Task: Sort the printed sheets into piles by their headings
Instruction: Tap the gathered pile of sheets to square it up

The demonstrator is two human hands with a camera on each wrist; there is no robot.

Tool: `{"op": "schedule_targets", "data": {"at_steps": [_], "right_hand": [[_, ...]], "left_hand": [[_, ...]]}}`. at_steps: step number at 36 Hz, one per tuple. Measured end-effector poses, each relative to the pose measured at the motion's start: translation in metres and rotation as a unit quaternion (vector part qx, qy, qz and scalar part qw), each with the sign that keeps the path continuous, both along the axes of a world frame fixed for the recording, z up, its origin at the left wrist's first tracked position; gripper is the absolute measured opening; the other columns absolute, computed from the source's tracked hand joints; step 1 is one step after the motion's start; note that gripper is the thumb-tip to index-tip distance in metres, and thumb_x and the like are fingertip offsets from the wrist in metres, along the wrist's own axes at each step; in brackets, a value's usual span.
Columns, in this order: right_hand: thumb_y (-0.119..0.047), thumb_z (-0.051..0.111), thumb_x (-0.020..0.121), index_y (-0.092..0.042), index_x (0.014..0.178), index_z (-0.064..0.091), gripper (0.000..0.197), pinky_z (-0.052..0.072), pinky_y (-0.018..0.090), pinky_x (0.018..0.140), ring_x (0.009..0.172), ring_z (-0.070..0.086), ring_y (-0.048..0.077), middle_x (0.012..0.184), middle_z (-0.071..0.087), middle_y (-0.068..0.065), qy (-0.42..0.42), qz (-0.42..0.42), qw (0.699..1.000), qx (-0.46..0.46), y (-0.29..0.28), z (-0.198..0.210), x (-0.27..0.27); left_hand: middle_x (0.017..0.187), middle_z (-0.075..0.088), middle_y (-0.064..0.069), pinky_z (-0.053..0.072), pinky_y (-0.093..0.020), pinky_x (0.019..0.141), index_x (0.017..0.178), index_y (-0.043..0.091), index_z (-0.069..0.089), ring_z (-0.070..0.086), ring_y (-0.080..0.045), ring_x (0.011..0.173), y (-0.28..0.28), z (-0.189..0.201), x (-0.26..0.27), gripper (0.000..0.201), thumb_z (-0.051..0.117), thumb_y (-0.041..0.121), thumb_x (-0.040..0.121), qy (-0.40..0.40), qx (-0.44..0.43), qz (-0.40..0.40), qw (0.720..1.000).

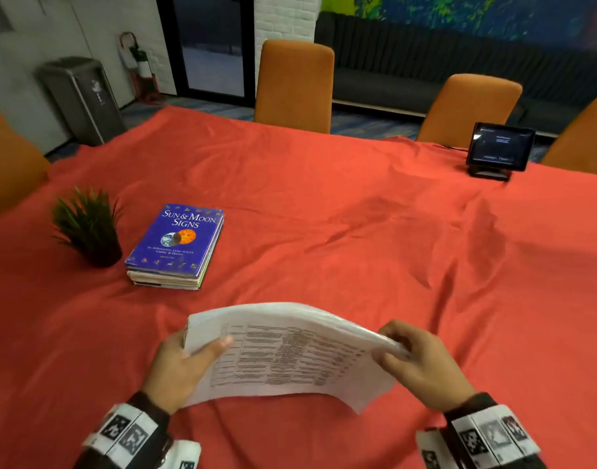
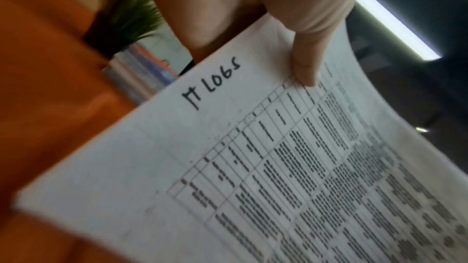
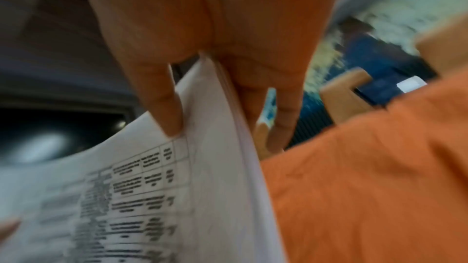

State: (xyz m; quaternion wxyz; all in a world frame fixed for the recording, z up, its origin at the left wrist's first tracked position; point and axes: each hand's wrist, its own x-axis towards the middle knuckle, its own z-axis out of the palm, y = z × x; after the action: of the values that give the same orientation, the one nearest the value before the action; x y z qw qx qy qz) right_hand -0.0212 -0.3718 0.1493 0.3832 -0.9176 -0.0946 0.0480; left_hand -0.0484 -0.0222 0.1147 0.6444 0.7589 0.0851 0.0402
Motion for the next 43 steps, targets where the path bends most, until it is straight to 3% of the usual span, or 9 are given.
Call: {"op": "schedule_targets", "data": {"at_steps": [5, 12, 18, 21, 24, 28, 31, 38, 43], "right_hand": [[-0.043, 0.062, 0.077, -0.032, 0.109, 0.056, 0.035, 0.048, 0.03, 0.068, 0.08, 0.065, 0.01, 0.082, 0.064, -0.015, -0.067, 0.138, 0.976, -0.157, 0.043, 0.051, 0.017], [-0.034, 0.064, 0.09, -0.003, 0.089, 0.068, 0.032, 0.042, 0.045, 0.054, 0.066, 0.048, 0.011, 0.069, 0.059, 0.0, -0.031, 0.115, 0.967, 0.225, 0.1, 0.08, 0.037], [-0.024, 0.063, 0.087, 0.0, 0.083, 0.069, 0.026, 0.052, 0.029, 0.066, 0.072, 0.063, 0.012, 0.078, 0.067, 0.006, -0.06, -0.008, 0.932, 0.358, 0.08, 0.068, 0.035], [-0.024, 0.061, 0.086, -0.001, 0.096, 0.071, 0.027, 0.056, 0.042, 0.077, 0.085, 0.07, 0.026, 0.094, 0.074, 0.018, -0.034, -0.053, 0.906, 0.42, 0.072, 0.06, 0.032], [-0.023, 0.061, 0.087, -0.006, 0.098, 0.072, 0.023, 0.055, 0.051, 0.081, 0.088, 0.069, 0.034, 0.099, 0.072, 0.023, -0.027, -0.073, 0.882, 0.464, 0.078, 0.06, 0.03], [-0.02, 0.069, 0.086, -0.019, 0.083, 0.076, 0.008, 0.058, 0.034, 0.07, 0.077, 0.07, 0.018, 0.082, 0.075, 0.005, -0.103, -0.082, 0.882, 0.452, 0.087, 0.065, 0.024], [-0.016, 0.067, 0.076, -0.029, 0.076, 0.078, 0.018, 0.052, 0.016, 0.064, 0.068, 0.066, -0.001, 0.071, 0.073, -0.011, -0.155, -0.071, 0.873, 0.457, 0.091, 0.068, 0.016], [-0.011, 0.069, 0.077, -0.03, 0.077, 0.079, 0.021, 0.053, 0.017, 0.064, 0.07, 0.067, 0.002, 0.074, 0.074, -0.006, -0.116, -0.115, 0.881, 0.444, 0.099, 0.021, 0.005], [0.0, 0.067, 0.082, -0.023, 0.073, 0.079, 0.028, 0.055, 0.021, 0.064, 0.071, 0.068, 0.008, 0.072, 0.074, -0.001, -0.088, -0.142, 0.868, 0.469, 0.097, 0.01, 0.002]], "left_hand": [[0.09, 0.076, 0.014, 0.055, -0.024, 0.079, 0.096, 0.035, 0.073, 0.072, -0.006, 0.086, -0.01, 0.079, 0.027, 0.023, 0.075, 0.044, 0.075, -0.118, 0.14, -0.131, 0.974], [0.066, 0.064, 0.01, 0.048, -0.033, 0.064, 0.085, 0.026, 0.066, 0.058, -0.004, 0.063, -0.04, 0.164, 0.057, 0.015, 0.072, 0.039, 0.079, -0.23, 0.351, -0.209, 0.884], [0.079, 0.069, 0.006, 0.046, -0.015, 0.065, 0.088, 0.013, 0.068, 0.058, -0.002, 0.069, 0.016, 0.14, 0.063, 0.033, 0.083, 0.036, 0.069, -0.171, 0.14, -0.109, 0.969], [0.101, 0.072, -0.005, 0.052, -0.019, 0.075, 0.102, 0.007, 0.068, 0.064, -0.016, 0.091, 0.024, 0.098, 0.061, 0.073, 0.08, 0.062, 0.056, -0.115, -0.035, -0.082, 0.989], [0.115, 0.071, -0.005, 0.051, -0.03, 0.097, 0.108, 0.018, 0.072, 0.063, -0.021, 0.113, -0.003, 0.073, 0.055, 0.067, 0.074, 0.066, 0.061, -0.077, -0.154, -0.098, 0.98], [0.122, 0.068, -0.002, 0.046, -0.038, 0.104, 0.124, 0.014, 0.061, 0.061, -0.019, 0.118, -0.038, 0.072, 0.049, 0.052, 0.059, 0.049, 0.086, -0.167, -0.135, -0.007, 0.977], [0.107, 0.073, 0.013, 0.051, -0.02, 0.091, 0.113, 0.017, 0.064, 0.066, -0.004, 0.104, -0.048, 0.076, 0.043, 0.025, 0.059, 0.028, 0.091, -0.21, -0.14, 0.039, 0.967], [0.083, 0.074, 0.023, 0.05, -0.007, 0.073, 0.088, 0.04, 0.075, 0.067, 0.009, 0.082, -0.063, 0.031, 0.024, 0.036, 0.06, 0.008, 0.084, -0.192, -0.117, 0.055, 0.973], [0.096, 0.075, 0.017, 0.052, -0.014, 0.083, 0.096, 0.042, 0.073, 0.069, 0.001, 0.095, -0.064, 0.026, 0.019, 0.021, 0.065, 0.029, 0.08, -0.204, -0.144, 0.037, 0.968]]}}
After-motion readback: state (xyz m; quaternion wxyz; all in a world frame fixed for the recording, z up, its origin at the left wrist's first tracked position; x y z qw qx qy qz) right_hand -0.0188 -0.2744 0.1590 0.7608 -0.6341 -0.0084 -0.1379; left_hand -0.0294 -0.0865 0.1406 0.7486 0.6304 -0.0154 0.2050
